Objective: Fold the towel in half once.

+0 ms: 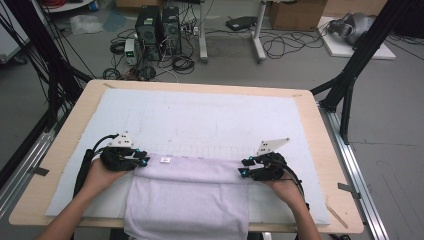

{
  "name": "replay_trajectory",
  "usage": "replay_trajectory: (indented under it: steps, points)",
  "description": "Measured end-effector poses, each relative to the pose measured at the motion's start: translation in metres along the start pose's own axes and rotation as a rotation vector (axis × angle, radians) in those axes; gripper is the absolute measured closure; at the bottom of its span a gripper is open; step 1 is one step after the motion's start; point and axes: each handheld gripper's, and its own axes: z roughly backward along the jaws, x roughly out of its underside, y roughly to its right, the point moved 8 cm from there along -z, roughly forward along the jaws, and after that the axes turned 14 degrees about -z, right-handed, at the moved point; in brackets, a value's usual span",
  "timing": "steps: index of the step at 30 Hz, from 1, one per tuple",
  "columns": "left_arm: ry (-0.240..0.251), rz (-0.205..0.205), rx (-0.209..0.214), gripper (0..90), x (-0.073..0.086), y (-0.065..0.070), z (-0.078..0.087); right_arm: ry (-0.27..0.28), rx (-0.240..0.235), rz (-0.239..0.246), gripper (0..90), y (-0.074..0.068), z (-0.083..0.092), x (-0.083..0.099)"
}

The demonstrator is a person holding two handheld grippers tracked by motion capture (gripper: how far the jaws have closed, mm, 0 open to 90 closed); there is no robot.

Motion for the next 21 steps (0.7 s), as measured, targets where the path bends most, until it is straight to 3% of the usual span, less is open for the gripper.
replay_trajectory:
  steps: [1,4,11,14,15,17,19,21]
  points:
    - [0.004,-0.003,0.004,85.3,0.0,0.002,0.0,-0.007,-0.005,0.005,68.9,0.0,-0.001,0.001]
    - [0.009,-0.023,-0.005,89.4,-0.001,0.004,0.005,-0.041,-0.001,0.019,82.2,-0.001,-0.005,0.006]
    - [0.061,-0.001,-0.04,89.6,0.003,0.004,0.027,0.009,0.006,0.048,88.9,-0.007,0.005,0.001]
    - [0.066,0.003,-0.034,89.5,0.007,0.005,0.031,0.019,0.008,0.039,87.5,-0.005,0.008,0.001]
    - [0.063,-0.001,-0.028,89.2,0.007,0.006,0.031,0.025,0.017,0.032,81.4,-0.004,0.008,0.0]
    - [0.067,0.007,-0.018,81.2,0.004,0.006,0.026,0.026,0.03,0.009,76.8,0.0,0.005,-0.001]
    - [0.062,0.008,-0.014,71.4,0.0,0.006,0.02,0.008,0.043,0.012,73.2,0.002,0.0,0.0]
    - [0.059,0.002,-0.003,67.0,-0.005,0.006,0.011,-0.02,0.052,0.026,70.1,0.003,-0.006,0.002]
